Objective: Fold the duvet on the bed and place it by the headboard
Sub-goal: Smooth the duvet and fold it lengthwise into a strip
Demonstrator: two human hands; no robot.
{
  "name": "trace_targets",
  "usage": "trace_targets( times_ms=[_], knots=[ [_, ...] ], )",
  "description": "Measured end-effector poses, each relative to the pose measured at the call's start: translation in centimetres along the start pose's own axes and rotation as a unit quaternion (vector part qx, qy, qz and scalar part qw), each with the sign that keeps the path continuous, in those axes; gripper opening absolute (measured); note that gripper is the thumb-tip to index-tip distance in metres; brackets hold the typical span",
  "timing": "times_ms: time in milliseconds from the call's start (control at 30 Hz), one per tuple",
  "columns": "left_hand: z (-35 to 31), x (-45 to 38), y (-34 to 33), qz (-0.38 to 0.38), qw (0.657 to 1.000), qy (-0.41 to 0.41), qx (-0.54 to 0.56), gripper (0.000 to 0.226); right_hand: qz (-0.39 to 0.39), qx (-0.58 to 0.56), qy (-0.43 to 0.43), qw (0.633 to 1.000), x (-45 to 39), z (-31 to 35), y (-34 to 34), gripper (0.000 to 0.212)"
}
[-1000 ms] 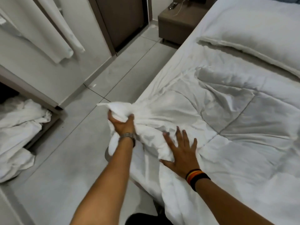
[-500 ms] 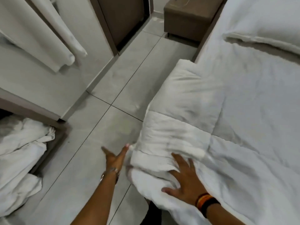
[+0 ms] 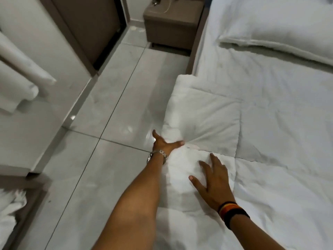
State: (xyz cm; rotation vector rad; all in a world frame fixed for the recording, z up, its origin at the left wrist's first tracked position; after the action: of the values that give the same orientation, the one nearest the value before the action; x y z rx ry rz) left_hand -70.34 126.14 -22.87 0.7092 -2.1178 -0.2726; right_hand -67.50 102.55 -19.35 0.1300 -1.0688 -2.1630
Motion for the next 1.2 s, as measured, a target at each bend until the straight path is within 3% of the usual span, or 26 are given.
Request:
trace_targets(
  times_ms=[67,133,267,333,467,600,700,800,833,933,1000,1067,1133,1200],
  knots=[
    [-1.4,1.2,1.1,-0.054,0.997,-0.043,-0.028,0.13,0.021,0.03,-0.039,0.999,-0.1,-0.3,-0.2,0.09],
    [-3.4,3.4,3.6,-0.14,0.983,-0.116,-0.023,0.116,-0.006,0.02,-0.046,0.999,-0.2,0.8,0.2,0.09],
    [-5.8,7.6,9.5,-0.311,0.917,-0.244,-0.056,0.121,-0.086,0.003,-0.008,0.996,-1.5,4.1,0.4,0.083],
    [-4.9,7.0,11.0,-0.334,0.911,-0.222,-0.094,0.126,-0.045,0.03,-0.038,0.998,-2.2,3.7,-1.2,0.083],
    [-3.0,0.5,11.1,-0.249,0.937,-0.145,-0.196,0.128,0.055,0.091,-0.153,0.983,-3.9,0.0,-5.1,0.08],
    [-7.0,-7.1,8.7,-0.133,0.92,-0.285,-0.232,0.117,-0.023,0.116,-0.221,0.968,-6.7,0.3,-7.4,0.078],
    [-11.5,-11.4,5.1,-0.007,0.873,-0.385,-0.297,0.11,-0.077,0.144,-0.247,0.955,-7.5,1.0,-8.7,0.08],
    [-14.2,-12.7,0.4,0.108,0.793,-0.464,-0.379,0.098,-0.105,0.138,-0.279,0.944,-8.1,1.5,-8.9,0.079],
    [-14.2,-12.6,-1.0,0.132,0.766,-0.472,-0.416,0.093,-0.099,0.123,-0.291,0.944,-7.9,2.1,-8.8,0.078],
    [-13.2,-10.6,-2.9,0.126,0.741,-0.466,-0.467,0.082,-0.123,0.08,-0.331,0.932,-7.0,3.8,-8.2,0.072],
    [-11.6,-7.5,-3.5,0.134,0.691,-0.524,-0.479,0.077,-0.166,0.043,-0.389,0.905,-5.0,5.6,-8.1,0.069],
    [-9.0,-4.3,-4.1,0.181,0.606,-0.601,-0.489,0.073,-0.256,-0.017,-0.467,0.846,-1.7,7.1,-8.9,0.066],
    [-6.6,-2.2,-5.1,0.24,0.528,-0.631,-0.516,0.069,-0.343,-0.051,-0.556,0.755,2.3,8.3,-10.3,0.068],
    [-3.7,1.8,-7.0,0.279,0.433,-0.676,-0.528,0.067,-0.449,-0.105,-0.644,0.61,8.9,9.8,-12.9,0.071]
  ],
)
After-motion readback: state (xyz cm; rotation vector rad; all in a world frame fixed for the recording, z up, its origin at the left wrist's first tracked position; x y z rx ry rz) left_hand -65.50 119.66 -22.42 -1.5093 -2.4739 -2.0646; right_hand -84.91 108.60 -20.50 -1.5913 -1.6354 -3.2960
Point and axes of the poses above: each hand's wrist, its own x-axis away from the middle knuckle, its own y-axis out of the back of the hand, z = x × y, the point moved 5 cm from there along -x, towards the middle knuckle, and after that the axes turned 12 degrees about -x, right-handed, at the moved point
